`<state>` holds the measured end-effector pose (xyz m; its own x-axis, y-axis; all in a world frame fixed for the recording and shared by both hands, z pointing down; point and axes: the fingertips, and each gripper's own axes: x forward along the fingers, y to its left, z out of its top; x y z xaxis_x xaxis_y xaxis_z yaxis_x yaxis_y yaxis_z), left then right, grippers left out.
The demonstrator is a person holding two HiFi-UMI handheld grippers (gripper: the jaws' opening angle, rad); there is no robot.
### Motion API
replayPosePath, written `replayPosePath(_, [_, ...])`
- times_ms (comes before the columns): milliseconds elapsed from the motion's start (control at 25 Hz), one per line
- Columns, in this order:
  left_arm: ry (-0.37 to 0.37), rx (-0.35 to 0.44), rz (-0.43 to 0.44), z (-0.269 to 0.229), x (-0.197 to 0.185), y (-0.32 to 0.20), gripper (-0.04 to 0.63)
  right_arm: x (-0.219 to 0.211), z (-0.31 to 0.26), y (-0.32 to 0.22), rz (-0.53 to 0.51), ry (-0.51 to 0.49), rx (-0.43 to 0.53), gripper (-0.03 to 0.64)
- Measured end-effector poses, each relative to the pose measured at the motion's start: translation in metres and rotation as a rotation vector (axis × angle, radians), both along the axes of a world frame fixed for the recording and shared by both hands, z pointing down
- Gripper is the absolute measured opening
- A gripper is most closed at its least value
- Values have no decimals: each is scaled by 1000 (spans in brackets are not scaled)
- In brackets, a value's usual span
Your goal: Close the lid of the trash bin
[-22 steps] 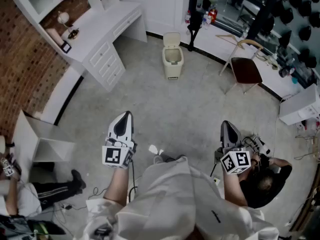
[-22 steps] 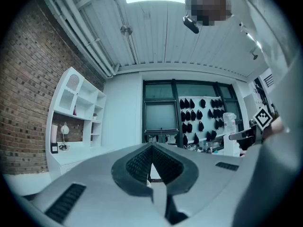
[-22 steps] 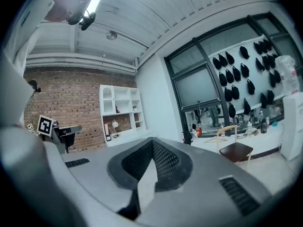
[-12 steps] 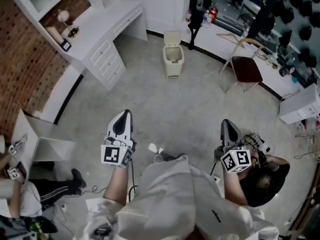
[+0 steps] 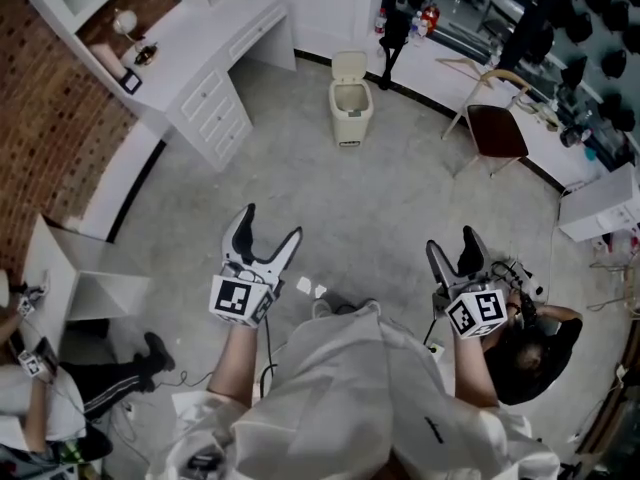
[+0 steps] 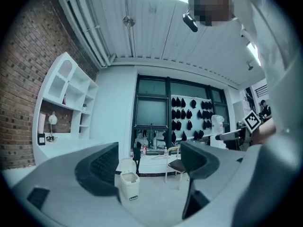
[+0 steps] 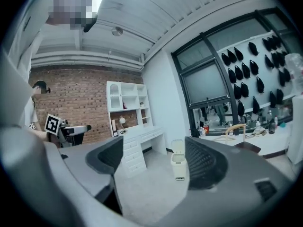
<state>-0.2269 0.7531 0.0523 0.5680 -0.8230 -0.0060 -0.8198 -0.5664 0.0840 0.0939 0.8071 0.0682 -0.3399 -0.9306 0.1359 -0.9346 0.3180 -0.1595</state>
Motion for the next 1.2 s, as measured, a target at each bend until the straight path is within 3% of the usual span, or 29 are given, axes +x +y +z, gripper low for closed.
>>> replayPosePath(120, [-4, -16, 0, 6, -6, -4, 423, -15, 5, -5, -8, 55, -24, 494])
replayPosePath(320, [19, -67, -28, 19, -32, -10, 436, -32, 10, -9, 11, 130, -50, 578])
replayPosePath(640, [17, -66, -28, 28, -58, -17, 449, -60, 25, -10, -14, 135, -91, 589])
replayPosePath(1200, [37, -93, -38, 30, -54, -50, 474, -69, 28, -52, -59, 84, -91, 589])
